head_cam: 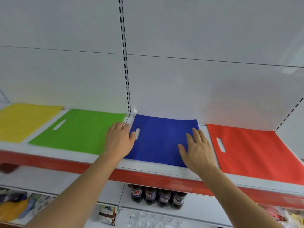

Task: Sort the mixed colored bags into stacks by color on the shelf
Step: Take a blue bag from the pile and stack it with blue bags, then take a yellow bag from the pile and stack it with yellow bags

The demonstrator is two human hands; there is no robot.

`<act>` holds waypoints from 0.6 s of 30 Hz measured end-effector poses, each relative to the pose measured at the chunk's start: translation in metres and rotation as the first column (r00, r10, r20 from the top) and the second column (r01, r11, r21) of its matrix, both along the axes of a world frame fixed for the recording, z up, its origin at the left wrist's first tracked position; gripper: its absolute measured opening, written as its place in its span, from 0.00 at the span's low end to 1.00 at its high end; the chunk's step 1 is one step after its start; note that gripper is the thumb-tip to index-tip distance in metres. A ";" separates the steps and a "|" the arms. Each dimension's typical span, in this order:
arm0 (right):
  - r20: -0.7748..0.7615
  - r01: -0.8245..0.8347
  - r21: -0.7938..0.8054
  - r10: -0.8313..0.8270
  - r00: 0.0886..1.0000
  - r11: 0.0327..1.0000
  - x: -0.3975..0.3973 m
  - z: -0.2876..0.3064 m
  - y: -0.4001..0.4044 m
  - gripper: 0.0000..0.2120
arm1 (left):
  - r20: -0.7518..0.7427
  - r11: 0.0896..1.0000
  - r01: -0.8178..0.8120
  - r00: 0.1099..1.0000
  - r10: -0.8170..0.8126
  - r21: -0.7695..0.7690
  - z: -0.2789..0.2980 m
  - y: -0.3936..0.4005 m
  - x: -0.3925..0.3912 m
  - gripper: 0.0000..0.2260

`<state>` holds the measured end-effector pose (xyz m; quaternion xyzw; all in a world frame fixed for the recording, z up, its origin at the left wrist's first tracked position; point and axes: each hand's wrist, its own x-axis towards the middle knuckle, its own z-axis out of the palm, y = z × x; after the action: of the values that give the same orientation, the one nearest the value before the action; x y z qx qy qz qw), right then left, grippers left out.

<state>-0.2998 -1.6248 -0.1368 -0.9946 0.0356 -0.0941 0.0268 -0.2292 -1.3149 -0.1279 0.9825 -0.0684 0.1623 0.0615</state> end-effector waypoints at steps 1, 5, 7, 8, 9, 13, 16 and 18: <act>-0.004 -0.038 -0.005 0.038 0.999 0.999 0.003 0.002 0.010 0.39 | -0.008 1.000 -0.029 1.000 0.030 0.010 0.002 0.006 -0.007 0.24; -0.008 -0.195 -0.027 0.195 0.981 0.980 0.014 0.008 0.067 0.43 | -0.059 0.988 -0.140 0.988 0.144 0.057 0.006 0.041 -0.036 0.32; -0.014 -0.263 -0.030 0.263 0.965 0.964 0.014 0.013 0.102 0.44 | -0.061 0.982 -0.176 0.982 0.180 0.062 0.011 0.065 -0.049 0.35; -0.012 -0.298 -0.035 0.298 0.954 0.954 0.013 0.016 0.120 0.44 | -0.051 0.979 -0.195 0.979 0.198 0.062 0.014 0.079 -0.055 0.35; -0.007 -0.335 -0.045 0.335 0.942 0.941 0.012 0.020 0.138 0.44 | -0.038 0.974 -0.218 0.975 0.221 0.058 0.018 0.094 -0.061 0.35; 0.016 -0.437 -0.065 0.439 0.898 0.897 0.008 0.039 0.218 0.43 | -0.009 0.952 -0.305 0.952 0.305 0.032 0.032 0.161 -0.085 0.34; 0.028 -0.487 -0.060 0.489 0.872 0.871 0.007 0.049 0.285 0.43 | 0.010 0.937 -0.348 0.937 0.348 0.014 0.040 0.218 -0.104 0.33; 0.040 -0.521 -0.046 0.523 0.852 0.852 0.005 0.053 0.332 0.43 | 0.025 0.926 -0.378 0.925 0.378 0.002 0.043 0.261 -0.117 0.32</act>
<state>-0.2945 -1.2926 -0.0840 -0.9645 -0.2377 -0.1093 0.0355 -0.3459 -1.0538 -0.0848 0.9754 0.1210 0.1828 0.0249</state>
